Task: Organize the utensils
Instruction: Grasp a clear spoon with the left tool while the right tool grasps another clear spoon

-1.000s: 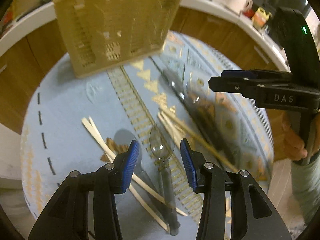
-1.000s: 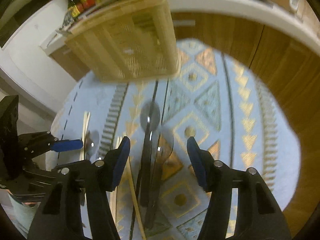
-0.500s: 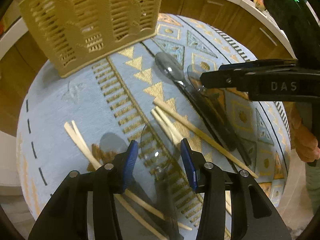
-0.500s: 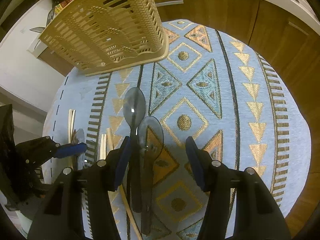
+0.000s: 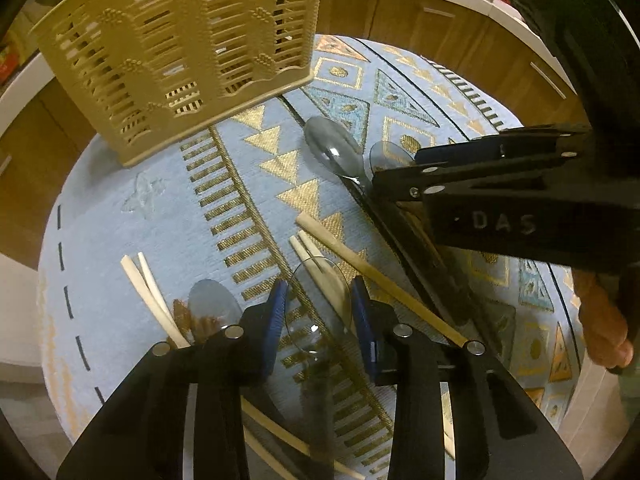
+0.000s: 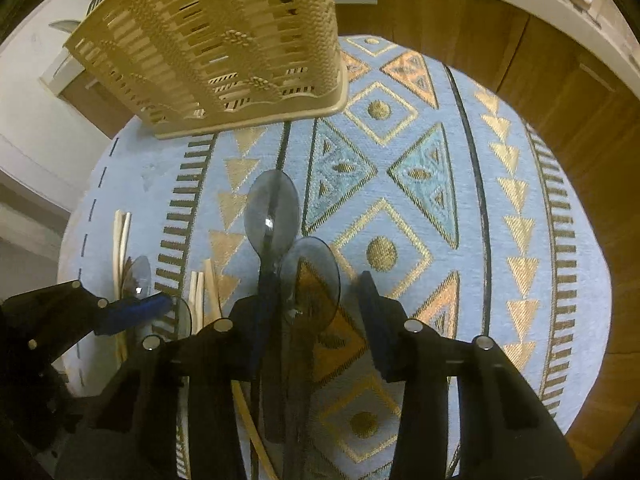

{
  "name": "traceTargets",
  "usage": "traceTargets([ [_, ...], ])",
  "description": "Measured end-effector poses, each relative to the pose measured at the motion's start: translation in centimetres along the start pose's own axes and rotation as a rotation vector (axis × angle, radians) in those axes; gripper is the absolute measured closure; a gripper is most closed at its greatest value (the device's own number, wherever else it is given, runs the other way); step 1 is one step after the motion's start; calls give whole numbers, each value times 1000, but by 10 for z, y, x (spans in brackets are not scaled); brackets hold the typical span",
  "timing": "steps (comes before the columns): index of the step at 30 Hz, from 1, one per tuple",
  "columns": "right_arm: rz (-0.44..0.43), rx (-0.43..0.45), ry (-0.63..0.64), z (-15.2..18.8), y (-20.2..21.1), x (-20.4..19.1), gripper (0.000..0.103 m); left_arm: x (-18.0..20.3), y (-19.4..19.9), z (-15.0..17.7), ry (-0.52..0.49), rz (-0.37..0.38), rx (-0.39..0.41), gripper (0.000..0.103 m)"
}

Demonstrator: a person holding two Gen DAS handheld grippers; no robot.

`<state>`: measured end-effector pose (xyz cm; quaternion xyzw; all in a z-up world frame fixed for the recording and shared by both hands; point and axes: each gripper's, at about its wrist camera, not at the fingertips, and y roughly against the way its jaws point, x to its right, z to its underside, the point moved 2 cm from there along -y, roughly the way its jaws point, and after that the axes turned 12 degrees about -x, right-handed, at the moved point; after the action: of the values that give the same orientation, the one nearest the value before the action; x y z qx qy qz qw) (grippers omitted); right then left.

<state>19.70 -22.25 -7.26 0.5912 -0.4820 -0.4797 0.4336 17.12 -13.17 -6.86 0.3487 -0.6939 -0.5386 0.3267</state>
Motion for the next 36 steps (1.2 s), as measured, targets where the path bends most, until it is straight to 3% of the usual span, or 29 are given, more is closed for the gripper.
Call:
traceTargets([
  [3, 22, 15, 19, -1, 1, -4, 74, -2, 1, 3, 16, 10, 12, 72],
  [15, 125, 28, 43, 0, 2, 8, 74, -43, 20, 10, 183, 117, 73, 72],
  [20, 127, -7, 37, -4, -4, 17, 74, -55, 17, 5, 229, 111, 70, 72],
  [31, 156, -23, 73, 3, 0, 15, 75, -37, 8, -5, 179, 11, 49, 72],
  [36, 102, 49, 89, 19, 12, 15, 75, -41, 29, 1, 207, 59, 153, 72],
])
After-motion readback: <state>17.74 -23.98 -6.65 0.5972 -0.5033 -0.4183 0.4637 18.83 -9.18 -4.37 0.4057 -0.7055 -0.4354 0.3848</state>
